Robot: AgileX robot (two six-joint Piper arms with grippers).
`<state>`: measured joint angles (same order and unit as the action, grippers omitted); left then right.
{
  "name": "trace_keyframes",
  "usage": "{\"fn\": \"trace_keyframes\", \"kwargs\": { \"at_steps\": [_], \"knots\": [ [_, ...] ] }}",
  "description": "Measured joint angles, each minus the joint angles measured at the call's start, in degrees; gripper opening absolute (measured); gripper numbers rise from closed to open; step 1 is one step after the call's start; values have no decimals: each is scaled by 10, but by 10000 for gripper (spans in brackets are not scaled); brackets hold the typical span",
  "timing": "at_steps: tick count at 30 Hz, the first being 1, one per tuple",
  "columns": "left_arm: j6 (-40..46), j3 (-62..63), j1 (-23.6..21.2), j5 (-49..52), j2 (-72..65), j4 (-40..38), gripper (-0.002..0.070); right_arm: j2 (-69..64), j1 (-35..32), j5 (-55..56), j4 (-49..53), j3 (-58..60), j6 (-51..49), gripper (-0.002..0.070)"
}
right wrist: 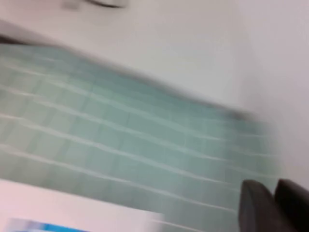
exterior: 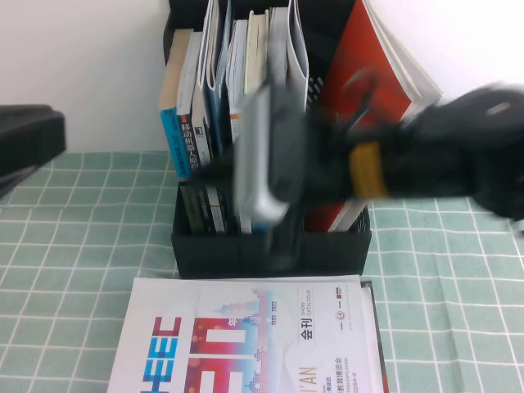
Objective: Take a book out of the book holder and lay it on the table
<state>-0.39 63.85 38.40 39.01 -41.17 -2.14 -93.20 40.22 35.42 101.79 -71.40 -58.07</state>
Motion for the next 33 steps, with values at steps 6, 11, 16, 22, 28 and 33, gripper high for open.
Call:
{"fn": "trace_keyframes", "kwargs": {
  "at_steps": [6, 11, 16, 22, 28, 33],
  "knots": [
    [-11, 0, 0, -5, 30, 88, -3, 124, -33, -315, -10, 0, 56, 7],
    [-98, 0, 0, 13, 49, 200, -3, 167, -38, -595, -227, 9, 285, 0],
    [-191, 0, 0, 54, 53, 316, -3, 170, -40, -860, -630, 22, 643, -1],
    [-259, 0, 0, 4, 53, 398, -3, 207, -39, -877, -914, 108, 815, -1],
    [-271, -33, 0, -69, 54, 419, -3, 322, -39, -766, -1024, 249, 863, -1],
    [-328, -108, 0, -119, 54, 427, -3, 432, -39, -660, -1040, 388, 868, -1]
  ]
}}
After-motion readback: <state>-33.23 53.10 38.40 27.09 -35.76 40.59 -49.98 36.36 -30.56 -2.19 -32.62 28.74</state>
